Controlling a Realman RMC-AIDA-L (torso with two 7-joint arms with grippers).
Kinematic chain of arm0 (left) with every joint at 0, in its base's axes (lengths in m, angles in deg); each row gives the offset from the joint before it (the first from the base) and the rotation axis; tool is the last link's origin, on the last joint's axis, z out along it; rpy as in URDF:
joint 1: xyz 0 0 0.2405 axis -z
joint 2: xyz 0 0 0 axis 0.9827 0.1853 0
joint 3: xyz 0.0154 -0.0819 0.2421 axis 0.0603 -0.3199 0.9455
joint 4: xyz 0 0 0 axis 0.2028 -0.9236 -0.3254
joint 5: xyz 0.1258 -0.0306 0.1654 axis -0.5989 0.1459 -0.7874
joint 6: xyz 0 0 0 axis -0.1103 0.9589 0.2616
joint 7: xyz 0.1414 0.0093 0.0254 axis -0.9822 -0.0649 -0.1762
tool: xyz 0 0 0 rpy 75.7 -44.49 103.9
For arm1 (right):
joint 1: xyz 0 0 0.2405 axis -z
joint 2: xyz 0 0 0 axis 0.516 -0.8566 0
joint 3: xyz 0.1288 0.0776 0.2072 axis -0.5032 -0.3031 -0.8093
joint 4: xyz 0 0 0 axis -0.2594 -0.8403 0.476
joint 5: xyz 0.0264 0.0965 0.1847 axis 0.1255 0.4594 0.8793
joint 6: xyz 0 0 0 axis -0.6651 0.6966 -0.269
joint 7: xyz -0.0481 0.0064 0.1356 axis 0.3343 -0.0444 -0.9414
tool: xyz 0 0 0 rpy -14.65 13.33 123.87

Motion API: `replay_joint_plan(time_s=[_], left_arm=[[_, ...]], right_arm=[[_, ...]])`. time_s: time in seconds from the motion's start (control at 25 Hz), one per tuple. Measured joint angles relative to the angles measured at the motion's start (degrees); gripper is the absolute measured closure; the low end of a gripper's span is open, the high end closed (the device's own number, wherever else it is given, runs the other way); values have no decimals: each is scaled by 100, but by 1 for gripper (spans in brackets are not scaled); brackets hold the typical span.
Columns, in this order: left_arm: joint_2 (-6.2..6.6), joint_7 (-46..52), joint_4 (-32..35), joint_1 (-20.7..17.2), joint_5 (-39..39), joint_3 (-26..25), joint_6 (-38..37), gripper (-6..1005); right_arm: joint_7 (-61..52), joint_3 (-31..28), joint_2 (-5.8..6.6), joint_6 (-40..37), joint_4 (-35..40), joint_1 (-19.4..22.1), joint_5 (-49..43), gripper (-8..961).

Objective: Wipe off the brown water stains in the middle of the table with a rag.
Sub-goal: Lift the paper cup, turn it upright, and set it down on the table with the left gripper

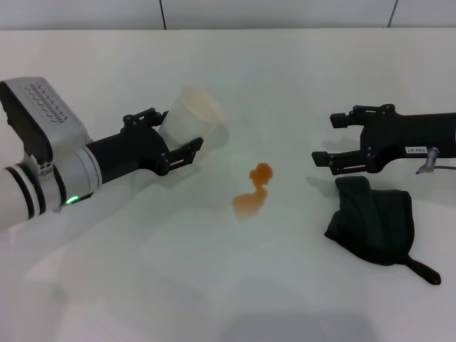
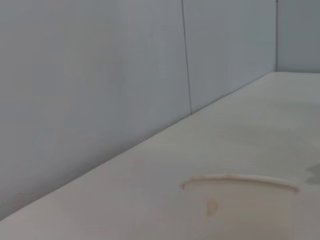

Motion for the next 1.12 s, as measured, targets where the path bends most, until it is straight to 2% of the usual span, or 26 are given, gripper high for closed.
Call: replay_joint_plan(time_s=[0.76, 1.12], left_arm=[[-13, -197, 239, -347, 176, 1, 65, 287], [-12, -119, 289, -374, 204, 2, 31, 288]], right_arm=[[0, 6, 0, 0, 0, -22, -39, 95], [0, 12, 8, 0, 2, -36, -39, 95]])
